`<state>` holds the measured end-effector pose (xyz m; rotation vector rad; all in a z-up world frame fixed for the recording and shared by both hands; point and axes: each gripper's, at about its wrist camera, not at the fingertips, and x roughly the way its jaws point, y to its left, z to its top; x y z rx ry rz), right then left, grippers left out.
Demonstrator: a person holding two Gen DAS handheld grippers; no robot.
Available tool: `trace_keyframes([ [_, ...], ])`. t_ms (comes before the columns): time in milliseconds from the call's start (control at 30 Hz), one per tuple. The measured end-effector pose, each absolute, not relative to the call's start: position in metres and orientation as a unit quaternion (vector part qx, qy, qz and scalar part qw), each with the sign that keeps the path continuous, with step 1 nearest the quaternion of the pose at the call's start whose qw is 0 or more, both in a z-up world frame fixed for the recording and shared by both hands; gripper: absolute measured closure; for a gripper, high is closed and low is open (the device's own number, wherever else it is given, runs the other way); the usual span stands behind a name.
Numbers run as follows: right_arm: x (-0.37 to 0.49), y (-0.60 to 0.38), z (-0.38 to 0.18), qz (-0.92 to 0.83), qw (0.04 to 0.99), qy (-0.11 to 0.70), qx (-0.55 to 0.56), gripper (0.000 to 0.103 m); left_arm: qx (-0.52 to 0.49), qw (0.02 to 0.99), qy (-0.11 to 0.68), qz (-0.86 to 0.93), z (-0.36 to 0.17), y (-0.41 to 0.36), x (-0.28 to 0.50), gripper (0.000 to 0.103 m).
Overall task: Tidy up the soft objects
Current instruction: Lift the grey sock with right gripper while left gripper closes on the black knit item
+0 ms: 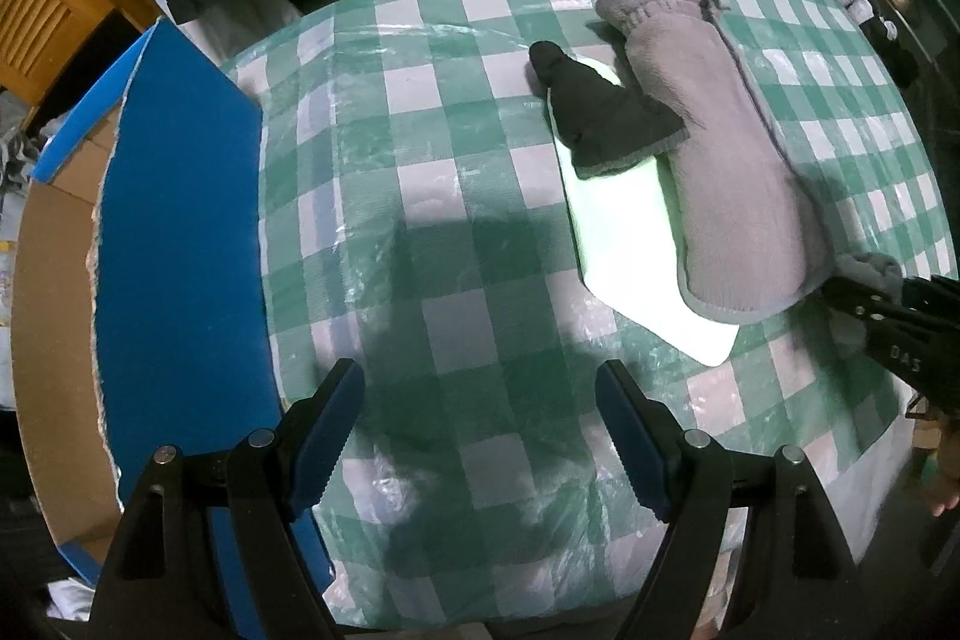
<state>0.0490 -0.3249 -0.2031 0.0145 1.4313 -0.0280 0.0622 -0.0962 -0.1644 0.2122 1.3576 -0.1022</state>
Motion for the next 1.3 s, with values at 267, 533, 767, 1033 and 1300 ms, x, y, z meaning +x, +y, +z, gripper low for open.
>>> trace_keyframes([
  [267,0.048,-0.352,-0.181,-0.02,0.775,0.631,0.032,0.076,0.082,0.774,0.627,-0.043,-0.167,-0.103,0.081,0.022],
  [533,0.071,-0.341,-0.157,0.009,0.797,0.603,0.039,0.077,0.079,0.78,0.62,-0.035,-0.165,-0.112,0.101,0.022],
  [767,0.085,-0.325,-0.15,0.026,0.804,0.593,0.043,0.077,0.051,0.782,0.621,-0.032,-0.162,-0.112,0.119,0.022],
  [1033,0.095,-0.315,-0.149,0.04,0.806,0.589,0.039,0.077,-0.005,0.776,0.631,-0.024,-0.166,-0.107,0.143,0.022],
  [1300,0.102,-0.31,-0.147,0.047,0.811,0.582,0.035,0.077,-0.046,0.768,0.639,-0.024,-0.17,-0.113,0.164,0.022],
])
